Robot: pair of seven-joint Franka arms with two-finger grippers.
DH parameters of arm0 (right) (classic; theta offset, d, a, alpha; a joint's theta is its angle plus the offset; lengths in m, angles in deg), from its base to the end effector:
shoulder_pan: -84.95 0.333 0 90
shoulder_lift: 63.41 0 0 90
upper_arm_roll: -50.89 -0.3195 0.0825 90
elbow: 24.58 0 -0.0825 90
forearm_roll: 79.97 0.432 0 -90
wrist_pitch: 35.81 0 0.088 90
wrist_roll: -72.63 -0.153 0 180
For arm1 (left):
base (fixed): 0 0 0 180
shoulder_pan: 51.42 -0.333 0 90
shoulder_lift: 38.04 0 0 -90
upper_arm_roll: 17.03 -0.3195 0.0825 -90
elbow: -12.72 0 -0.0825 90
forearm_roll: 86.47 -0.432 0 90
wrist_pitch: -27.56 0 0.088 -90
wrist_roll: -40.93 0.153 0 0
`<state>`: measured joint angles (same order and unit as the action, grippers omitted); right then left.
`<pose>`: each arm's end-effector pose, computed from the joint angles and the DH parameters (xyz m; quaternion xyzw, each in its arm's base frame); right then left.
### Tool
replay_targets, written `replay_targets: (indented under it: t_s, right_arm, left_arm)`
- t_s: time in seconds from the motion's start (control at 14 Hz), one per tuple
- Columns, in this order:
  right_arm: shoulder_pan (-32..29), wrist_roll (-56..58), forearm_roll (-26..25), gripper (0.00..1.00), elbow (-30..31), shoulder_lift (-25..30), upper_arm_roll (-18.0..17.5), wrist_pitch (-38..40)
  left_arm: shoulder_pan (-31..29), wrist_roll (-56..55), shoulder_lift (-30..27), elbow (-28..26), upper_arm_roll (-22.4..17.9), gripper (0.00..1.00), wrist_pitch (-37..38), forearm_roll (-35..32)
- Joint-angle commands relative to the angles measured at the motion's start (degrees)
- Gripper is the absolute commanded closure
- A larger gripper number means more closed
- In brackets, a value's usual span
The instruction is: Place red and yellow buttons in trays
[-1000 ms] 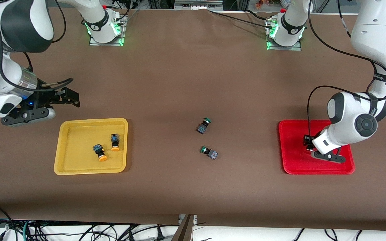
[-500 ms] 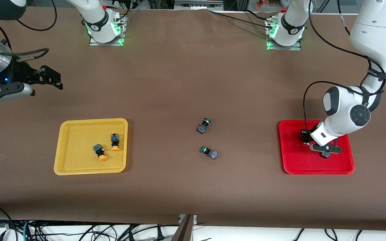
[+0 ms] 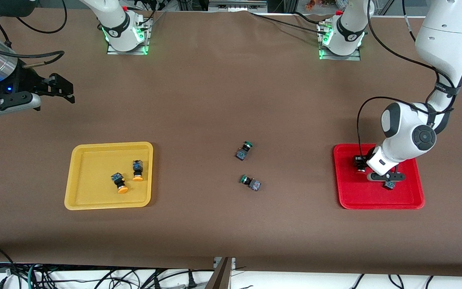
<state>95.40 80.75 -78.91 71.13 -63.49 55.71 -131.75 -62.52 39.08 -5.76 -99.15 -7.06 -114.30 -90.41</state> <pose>0.6063 0.0624 0.5381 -0.9929 -0.1188 -0.0015 0.0091 0.6439 0.0104 0.1061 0.9995 0.0111 -0.0151 0.0256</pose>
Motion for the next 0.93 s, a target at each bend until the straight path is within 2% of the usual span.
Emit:
replay_targets:
  t_s: [0.0, 0.36, 0.79, 0.86]
  right_arm:
    - [-1.04, -0.47, -0.96, 0.0, -3.4, 0.25, -0.95, 2.59]
    - [-1.39, 0.23, -1.14, 0.0, -5.27, -1.16, -0.86, 4.1]
    - [-1.31, 0.23, -1.31, 0.0, -5.88, -3.09, -0.78, 3.05]
    - [-1.05, 0.06, -2.62, 0.0, -5.88, -3.18, -0.95, 2.7]
  left_arm:
    - [0.55, -0.52, -1.95, 1.99, -0.12, 0.0, 2.27, 0.95]
    - [2.47, -0.7, -1.87, 19.82, 1.64, 0.0, 25.8, 0.69]
    - [3.45, -0.88, -3.88, 33.1, 1.72, 0.0, 46.03, 0.42]
    - [3.45, -0.88, -4.59, 34.78, 1.81, 0.0, 48.76, 0.34]
